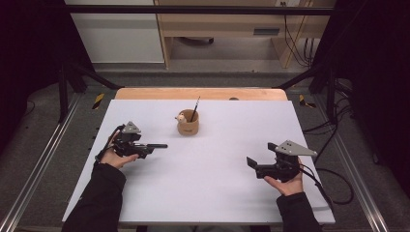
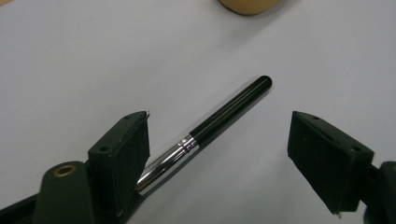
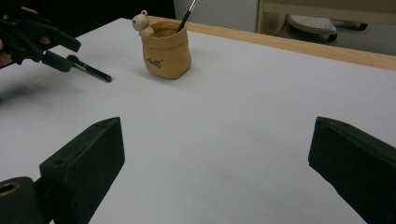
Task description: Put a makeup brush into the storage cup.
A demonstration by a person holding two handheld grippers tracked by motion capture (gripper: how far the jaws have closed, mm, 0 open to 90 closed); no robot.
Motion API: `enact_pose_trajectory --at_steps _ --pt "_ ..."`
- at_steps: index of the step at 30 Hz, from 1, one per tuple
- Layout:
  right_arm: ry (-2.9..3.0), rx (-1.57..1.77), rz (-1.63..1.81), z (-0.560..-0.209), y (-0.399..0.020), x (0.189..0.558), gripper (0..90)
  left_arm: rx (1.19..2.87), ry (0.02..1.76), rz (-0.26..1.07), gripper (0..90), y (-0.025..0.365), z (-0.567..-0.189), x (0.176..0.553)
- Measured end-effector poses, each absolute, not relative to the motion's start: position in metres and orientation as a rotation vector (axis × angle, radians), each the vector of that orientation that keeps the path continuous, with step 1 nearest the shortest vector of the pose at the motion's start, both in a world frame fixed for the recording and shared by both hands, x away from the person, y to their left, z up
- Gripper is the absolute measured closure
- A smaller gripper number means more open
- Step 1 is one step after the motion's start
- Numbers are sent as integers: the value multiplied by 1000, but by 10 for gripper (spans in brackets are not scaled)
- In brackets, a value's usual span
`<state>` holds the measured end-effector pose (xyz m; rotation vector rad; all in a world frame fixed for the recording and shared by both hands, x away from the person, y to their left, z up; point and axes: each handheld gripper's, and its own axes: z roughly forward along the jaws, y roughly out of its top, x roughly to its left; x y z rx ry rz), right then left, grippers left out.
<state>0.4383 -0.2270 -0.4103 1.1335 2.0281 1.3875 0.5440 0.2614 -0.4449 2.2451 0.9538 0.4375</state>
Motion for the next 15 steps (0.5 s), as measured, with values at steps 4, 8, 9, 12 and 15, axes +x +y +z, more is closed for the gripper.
enact_pose_trajectory --at_steps 4,8,9,12,15 --pt "2030 1131 1389 -411 -227 438 42 2270 961 438 213 258 -451 547" --pt "2032 1131 1387 -411 -227 438 43 2277 969 441 231 256 -455 550" --pt "2033 1132 1388 -411 -226 438 43 2282 971 435 234 256 -456 551" --pt "2037 1132 1382 -412 -225 439 43 2283 977 439 249 256 -460 554" --pt "2039 1135 1381 -412 -225 439 43 2289 981 430 262 255 -463 556"
